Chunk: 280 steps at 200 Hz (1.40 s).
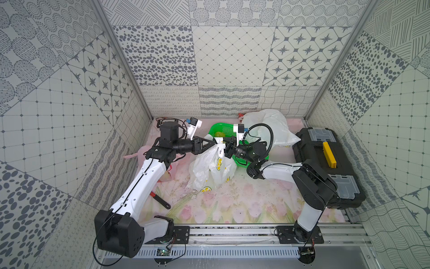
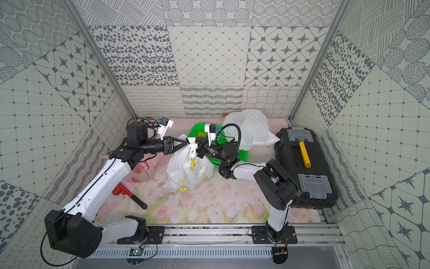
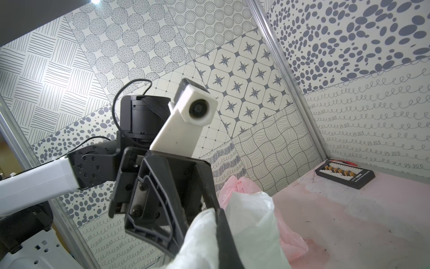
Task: Place the pears into plastic bags & tie knots
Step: Tie the plastic bag at the center of the board.
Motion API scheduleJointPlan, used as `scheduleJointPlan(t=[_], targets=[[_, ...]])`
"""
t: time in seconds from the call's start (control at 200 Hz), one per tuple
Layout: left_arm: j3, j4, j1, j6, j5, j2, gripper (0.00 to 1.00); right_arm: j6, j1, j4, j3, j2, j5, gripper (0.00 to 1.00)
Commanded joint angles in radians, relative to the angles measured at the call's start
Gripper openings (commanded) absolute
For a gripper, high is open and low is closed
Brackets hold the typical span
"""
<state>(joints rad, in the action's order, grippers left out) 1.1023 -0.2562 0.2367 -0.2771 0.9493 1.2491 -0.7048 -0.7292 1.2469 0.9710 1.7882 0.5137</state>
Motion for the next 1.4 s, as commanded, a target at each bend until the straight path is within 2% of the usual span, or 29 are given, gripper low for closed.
scheduleJointPlan(t=[0.0, 0.29, 0.415, 0.57, 0.6, 0.71, 0.79, 0.926, 1.016, 1.106, 1.171, 1.266, 1.396], targets=[[-0.013, 0.105, 0.019, -0.026, 0.055, 0.028, 0.34, -0.025, -0.008, 0.096, 0.039, 0.017, 0.006, 0.00], [-0.004, 0.112, 0.035, -0.022, 0.062, 0.047, 0.32, -0.026, -0.015, 0.090, 0.038, 0.027, 0.011, 0.00], [0.018, 0.086, 0.035, -0.006, 0.053, 0.059, 0.21, -0.025, -0.018, 0.089, 0.032, 0.024, 0.006, 0.00], [0.050, 0.019, 0.033, 0.031, 0.049, 0.070, 0.03, -0.012, -0.019, 0.068, 0.006, 0.006, -0.001, 0.00], [0.058, -0.007, 0.032, 0.047, 0.040, 0.068, 0.00, -0.009, -0.018, 0.064, -0.002, -0.001, -0.005, 0.03], [0.070, -0.061, 0.007, 0.068, 0.028, 0.055, 0.00, -0.001, -0.013, 0.050, -0.043, -0.033, -0.040, 0.14], [0.068, -0.075, -0.012, 0.055, 0.025, 0.043, 0.00, 0.008, -0.007, 0.001, -0.077, -0.073, -0.070, 0.28], [0.062, -0.081, -0.022, 0.039, 0.016, 0.018, 0.00, 0.034, -0.002, -0.179, -0.164, -0.200, -0.176, 0.41], [0.055, -0.087, -0.027, 0.034, -0.007, 0.000, 0.00, 0.042, -0.018, -0.404, -0.196, -0.326, -0.253, 0.42], [0.051, -0.090, -0.044, 0.005, -0.059, -0.011, 0.00, 0.060, -0.076, -0.732, -0.169, -0.452, -0.333, 0.42], [0.051, -0.089, -0.051, -0.016, -0.079, -0.014, 0.00, 0.035, -0.125, -0.854, -0.151, -0.508, -0.373, 0.42], [0.038, -0.049, -0.051, -0.044, -0.058, -0.015, 0.00, -0.025, -0.170, -0.976, -0.102, -0.539, -0.387, 0.44], [0.015, -0.017, -0.050, -0.056, -0.035, -0.025, 0.00, -0.045, -0.206, -1.083, 0.010, -0.504, -0.383, 0.48]])
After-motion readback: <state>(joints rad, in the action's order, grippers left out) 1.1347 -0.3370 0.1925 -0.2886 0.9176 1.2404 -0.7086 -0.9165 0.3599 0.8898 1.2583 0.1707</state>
